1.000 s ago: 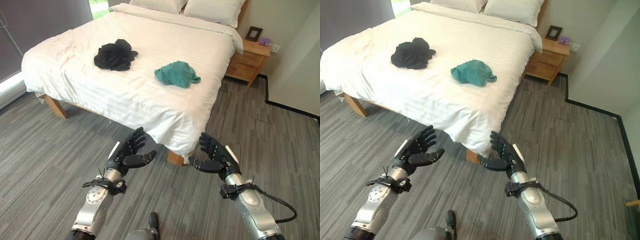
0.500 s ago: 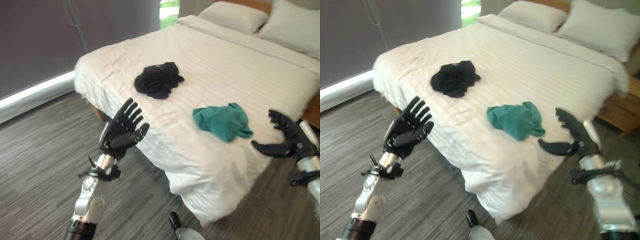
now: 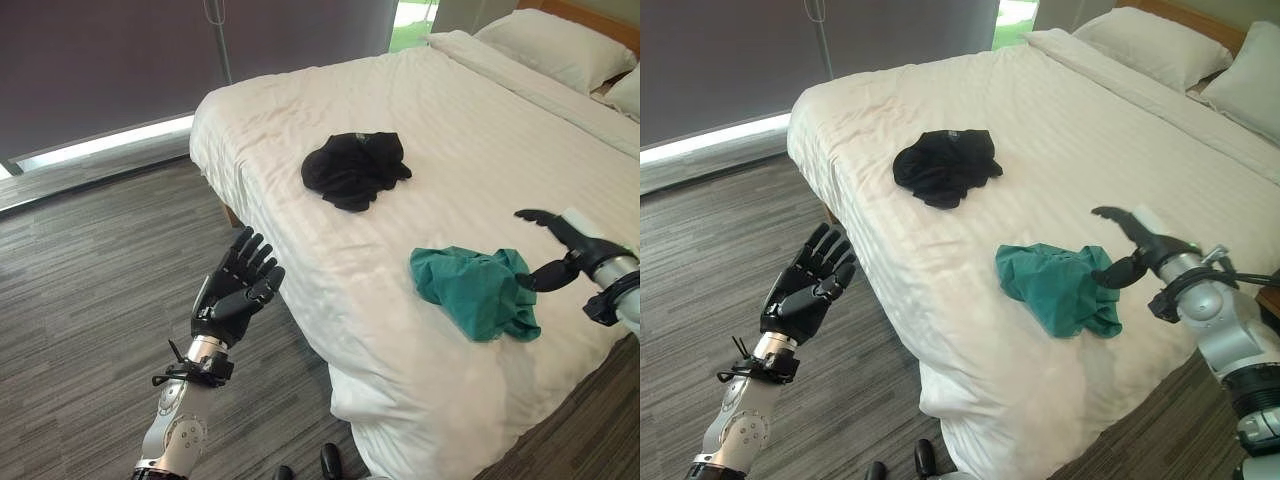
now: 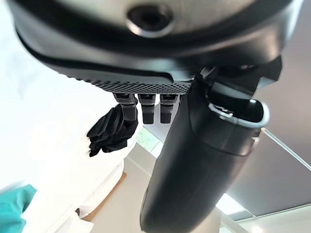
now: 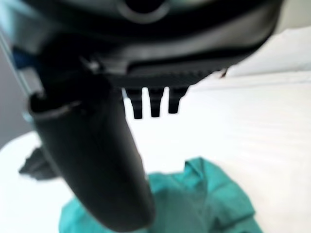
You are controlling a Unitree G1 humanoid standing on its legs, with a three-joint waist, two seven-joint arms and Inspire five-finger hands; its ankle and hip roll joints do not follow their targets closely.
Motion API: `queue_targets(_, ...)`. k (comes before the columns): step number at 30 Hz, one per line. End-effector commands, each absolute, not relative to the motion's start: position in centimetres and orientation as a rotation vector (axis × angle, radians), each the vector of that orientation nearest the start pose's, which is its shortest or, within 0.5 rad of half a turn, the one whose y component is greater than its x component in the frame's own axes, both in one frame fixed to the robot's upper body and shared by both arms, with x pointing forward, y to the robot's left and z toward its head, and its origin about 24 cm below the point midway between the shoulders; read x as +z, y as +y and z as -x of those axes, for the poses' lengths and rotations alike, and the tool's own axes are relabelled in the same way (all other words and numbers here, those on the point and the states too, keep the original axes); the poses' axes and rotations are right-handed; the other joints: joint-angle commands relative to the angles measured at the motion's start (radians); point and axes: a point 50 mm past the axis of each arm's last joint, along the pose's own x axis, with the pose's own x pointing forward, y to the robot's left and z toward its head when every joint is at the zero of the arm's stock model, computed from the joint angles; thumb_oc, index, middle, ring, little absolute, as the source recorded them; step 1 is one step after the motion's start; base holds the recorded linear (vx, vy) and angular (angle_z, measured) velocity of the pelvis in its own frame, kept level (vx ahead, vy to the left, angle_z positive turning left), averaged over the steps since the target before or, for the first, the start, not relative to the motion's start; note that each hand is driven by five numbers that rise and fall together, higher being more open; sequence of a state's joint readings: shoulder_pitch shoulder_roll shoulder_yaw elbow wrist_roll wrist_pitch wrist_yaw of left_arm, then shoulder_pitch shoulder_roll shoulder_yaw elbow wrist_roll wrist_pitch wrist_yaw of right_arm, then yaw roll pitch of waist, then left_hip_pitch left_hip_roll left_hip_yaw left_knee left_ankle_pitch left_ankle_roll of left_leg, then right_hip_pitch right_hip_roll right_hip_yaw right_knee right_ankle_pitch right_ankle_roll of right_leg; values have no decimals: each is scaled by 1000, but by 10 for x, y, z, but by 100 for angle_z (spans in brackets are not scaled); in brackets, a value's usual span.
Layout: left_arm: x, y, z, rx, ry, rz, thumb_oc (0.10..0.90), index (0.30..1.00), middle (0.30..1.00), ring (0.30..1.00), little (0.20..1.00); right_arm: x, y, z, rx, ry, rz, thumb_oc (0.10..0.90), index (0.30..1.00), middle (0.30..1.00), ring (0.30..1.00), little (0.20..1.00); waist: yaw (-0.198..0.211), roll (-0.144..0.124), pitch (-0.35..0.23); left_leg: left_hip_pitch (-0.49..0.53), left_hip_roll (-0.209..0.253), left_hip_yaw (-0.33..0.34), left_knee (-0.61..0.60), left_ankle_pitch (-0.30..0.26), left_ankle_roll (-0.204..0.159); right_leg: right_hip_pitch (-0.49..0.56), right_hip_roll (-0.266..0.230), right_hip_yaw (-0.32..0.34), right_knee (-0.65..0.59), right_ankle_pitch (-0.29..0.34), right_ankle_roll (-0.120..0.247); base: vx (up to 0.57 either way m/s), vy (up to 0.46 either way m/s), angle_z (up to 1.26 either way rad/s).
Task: Pick up bed clothes into laundry basket.
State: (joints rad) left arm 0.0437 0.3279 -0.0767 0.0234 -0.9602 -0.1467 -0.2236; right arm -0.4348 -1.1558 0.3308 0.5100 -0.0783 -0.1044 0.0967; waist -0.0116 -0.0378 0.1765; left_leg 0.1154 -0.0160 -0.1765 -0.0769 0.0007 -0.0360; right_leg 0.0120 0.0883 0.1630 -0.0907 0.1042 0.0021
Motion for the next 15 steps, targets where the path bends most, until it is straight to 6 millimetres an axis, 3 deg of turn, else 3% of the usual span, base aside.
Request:
queue_targets(1,91,190,-248,-302,-306,646,800,900,900,900,900,230,-363,-308,-162,0,1329,800,900,900,900,900,24,-42,-89,-21,-17,-69,-10,29,-16,14,-134,-44,14,1,146,7,-34,5)
queue_targets(3,83,185,-248,-281,-290,732,800,900,900,900,900,216,-358,-312,-118,47,1395,800,900,900,900,900,26,-39,-86,-29,-17,-73,-10,31,-20,15,-134,-51,13,-4,144,16,-39,7)
queue_targets(5,80,181,-248,-275,-279,758,800,900,900,900,900,194,-370,-313,-141,138,1390,800,900,900,900,900,33,-29,-78,-40,-21,-83,-10,37,-22,12,-136,-63,14,-7,141,-2,-24,8)
queue_targets(6,80,181,-248,-275,-279,758,800,900,900,900,900,194,-369,-313,-140,138,1390,800,900,900,900,900,33,-29,-78,-40,-21,-83,-10,37,-22,12,-136,-63,14,-7,141,-21,-29,8)
queue_targets(9,82,178,-252,-277,-279,776,800,900,900,900,900,155,-385,-311,-152,313,1368,800,900,900,900,900,48,-16,-55,-66,-26,-95,-10,46,-22,-11,-139,-67,19,-5,139,-66,-42,8)
queue_targets(10,83,180,-255,-271,-279,767,800,900,900,900,900,113,-388,-303,-115,458,1339,800,900,900,900,900,55,1,-38,-86,-30,-99,-10,54,-24,-31,-139,-66,22,-3,136,-65,-35,7)
queue_targets(11,83,180,-255,-270,-280,767,800,900,900,900,900,113,-387,-303,-114,457,1338,800,900,900,900,900,55,0,-38,-86,-30,-99,-10,54,-24,-32,-139,-66,23,-3,136,-53,-45,8)
queue_targets(12,82,184,-255,-253,-277,751,800,900,900,900,900,73,-392,-286,-59,616,1342,800,900,900,900,900,60,18,-28,-101,-34,-104,-10,60,-26,-42,-141,-67,21,-2,132,-7,-23,8)
queue_targets(13,82,184,-255,-253,-277,750,800,900,900,900,900,72,-392,-286,-58,616,1342,800,900,900,900,900,59,17,-29,-102,-34,-104,-10,60,-26,-43,-141,-67,21,-2,132,-10,-38,8)
queue_targets(15,79,192,-252,-211,-272,735,800,900,900,900,900,30,-386,-263,41,749,1338,800,900,900,900,900,57,33,-19,-117,-35,-114,-10,67,-29,-54,-141,-66,18,-4,126,8,-42,-1)
